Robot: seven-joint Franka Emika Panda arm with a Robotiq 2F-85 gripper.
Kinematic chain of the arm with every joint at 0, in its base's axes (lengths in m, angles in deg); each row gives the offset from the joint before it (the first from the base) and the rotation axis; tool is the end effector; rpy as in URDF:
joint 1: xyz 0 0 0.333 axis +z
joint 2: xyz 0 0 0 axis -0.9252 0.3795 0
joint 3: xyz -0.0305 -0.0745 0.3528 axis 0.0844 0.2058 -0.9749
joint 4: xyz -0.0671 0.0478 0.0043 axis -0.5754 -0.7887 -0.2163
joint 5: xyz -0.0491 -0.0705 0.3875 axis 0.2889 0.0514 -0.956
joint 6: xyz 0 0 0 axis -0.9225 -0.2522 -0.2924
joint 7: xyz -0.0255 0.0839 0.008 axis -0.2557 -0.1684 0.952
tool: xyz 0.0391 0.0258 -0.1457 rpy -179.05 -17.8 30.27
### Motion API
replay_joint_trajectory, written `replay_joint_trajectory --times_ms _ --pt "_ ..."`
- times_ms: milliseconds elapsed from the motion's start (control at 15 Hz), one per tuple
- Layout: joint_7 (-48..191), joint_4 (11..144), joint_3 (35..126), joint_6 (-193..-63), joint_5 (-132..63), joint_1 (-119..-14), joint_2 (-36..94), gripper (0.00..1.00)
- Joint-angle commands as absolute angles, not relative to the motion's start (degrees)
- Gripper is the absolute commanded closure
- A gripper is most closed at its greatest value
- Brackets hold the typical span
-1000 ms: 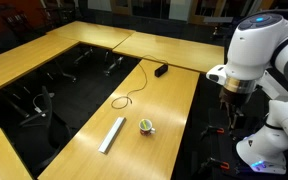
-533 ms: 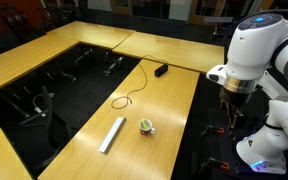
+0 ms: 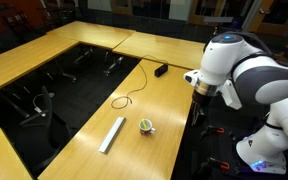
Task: Move the mug backwards
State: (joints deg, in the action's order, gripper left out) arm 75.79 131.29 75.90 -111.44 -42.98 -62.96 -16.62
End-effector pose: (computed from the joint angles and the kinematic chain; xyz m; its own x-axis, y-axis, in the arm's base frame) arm 0.3685 0.0435 0.4388 0.9983 0.0489 0.0304 0.0512 -0.9955 -0.0795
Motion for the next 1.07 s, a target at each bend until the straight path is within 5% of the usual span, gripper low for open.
replay_joint_trajectory --times_ms 0,400,1000 --pt "82.36 130.98 76.84 -124.77 -43.54 -62.51 -7.42 0.0" --pt "83.53 128.14 74.38 -141.22 -30.61 -64.18 10.51 0.0" --pt "78.94 126.05 75.27 -142.58 -25.33 -64.69 15.56 0.0"
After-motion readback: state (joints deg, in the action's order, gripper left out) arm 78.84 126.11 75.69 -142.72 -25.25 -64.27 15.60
